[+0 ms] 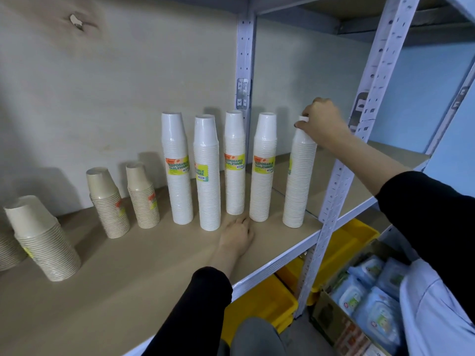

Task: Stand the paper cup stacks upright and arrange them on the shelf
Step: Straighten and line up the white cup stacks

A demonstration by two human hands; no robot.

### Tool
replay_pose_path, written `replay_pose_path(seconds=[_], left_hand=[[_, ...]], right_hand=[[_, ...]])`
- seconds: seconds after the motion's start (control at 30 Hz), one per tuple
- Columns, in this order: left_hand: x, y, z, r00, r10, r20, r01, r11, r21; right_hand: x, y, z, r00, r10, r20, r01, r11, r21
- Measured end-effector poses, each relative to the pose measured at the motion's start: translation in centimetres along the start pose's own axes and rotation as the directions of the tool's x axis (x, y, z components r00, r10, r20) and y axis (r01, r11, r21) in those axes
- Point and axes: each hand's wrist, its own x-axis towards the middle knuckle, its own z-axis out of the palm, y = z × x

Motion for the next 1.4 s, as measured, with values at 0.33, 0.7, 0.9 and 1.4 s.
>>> replay_pose_path(seconds=[0.33,0.7,0.9,1.4], left_hand=[[0.0,-0.4,0.4,1.000,-0.019,-0.005,0.018,0.998,-0.067],[0.0,-0.5,0.6,1.000,-0.014,-0.014,0.013,0.997,-0.077],[0.1,-0.5,0.6,1.000,-0.026,-0.005,0.026,0.997,-0.073],[-0.1,-0.3,0.3,1.000,-0.021,-0.003,0.021,0.999,-0.047]], right_hand=[[0.9,2.0,-1.8,0.994,-0.035,0.101,0.017,0.985,0.174],[0.8,2.0,-1.6,0.997,-0.003,0.083,-0.018,0.965,0.261],[0.8,1.3,-1.2,0.996,0.014,0.084,-0.030,0.982,0.187],[1.3,3.0,-2.4,0.980,-0.135,0.149,0.069,0.923,0.379]])
